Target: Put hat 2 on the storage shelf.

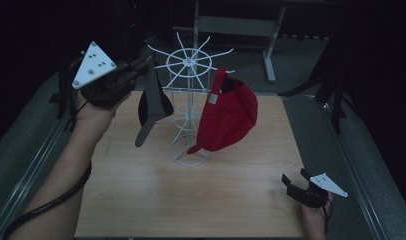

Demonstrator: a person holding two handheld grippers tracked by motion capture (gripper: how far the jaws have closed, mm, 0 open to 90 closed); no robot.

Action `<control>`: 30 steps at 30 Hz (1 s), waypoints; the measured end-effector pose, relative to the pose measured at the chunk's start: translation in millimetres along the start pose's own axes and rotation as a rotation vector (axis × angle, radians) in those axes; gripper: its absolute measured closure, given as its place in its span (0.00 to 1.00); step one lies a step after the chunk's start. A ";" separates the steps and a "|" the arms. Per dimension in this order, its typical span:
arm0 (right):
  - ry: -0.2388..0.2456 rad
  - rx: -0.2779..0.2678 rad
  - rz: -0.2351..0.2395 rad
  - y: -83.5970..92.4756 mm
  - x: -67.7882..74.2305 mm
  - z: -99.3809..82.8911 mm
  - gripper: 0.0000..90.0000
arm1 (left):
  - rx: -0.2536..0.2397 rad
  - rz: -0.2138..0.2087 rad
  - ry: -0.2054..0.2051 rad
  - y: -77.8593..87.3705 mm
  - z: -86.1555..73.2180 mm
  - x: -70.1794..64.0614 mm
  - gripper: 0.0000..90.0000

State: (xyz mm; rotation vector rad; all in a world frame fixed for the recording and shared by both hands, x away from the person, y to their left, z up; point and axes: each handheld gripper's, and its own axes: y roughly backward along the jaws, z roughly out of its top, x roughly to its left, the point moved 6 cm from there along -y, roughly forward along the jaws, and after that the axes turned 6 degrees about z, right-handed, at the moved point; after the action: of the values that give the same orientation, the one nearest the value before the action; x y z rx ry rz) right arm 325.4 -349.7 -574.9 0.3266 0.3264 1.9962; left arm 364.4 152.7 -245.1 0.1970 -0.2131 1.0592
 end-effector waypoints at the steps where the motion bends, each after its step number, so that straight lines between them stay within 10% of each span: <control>1: -0.001 -0.001 -0.001 0.1 -0.1 0.0 0.21 | 0.005 -0.009 0.000 -1.0 -0.6 -0.6 0.95; 30: -0.006 -0.010 0.003 1.0 -0.4 0.2 0.21 | -0.005 -0.033 0.030 -2.3 -2.4 -3.2 0.71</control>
State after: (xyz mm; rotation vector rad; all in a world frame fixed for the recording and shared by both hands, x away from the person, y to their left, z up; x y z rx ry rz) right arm 324.9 -350.5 -574.3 0.3264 0.3124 1.9987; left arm 365.1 149.6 -248.4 0.1793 -0.1848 1.0282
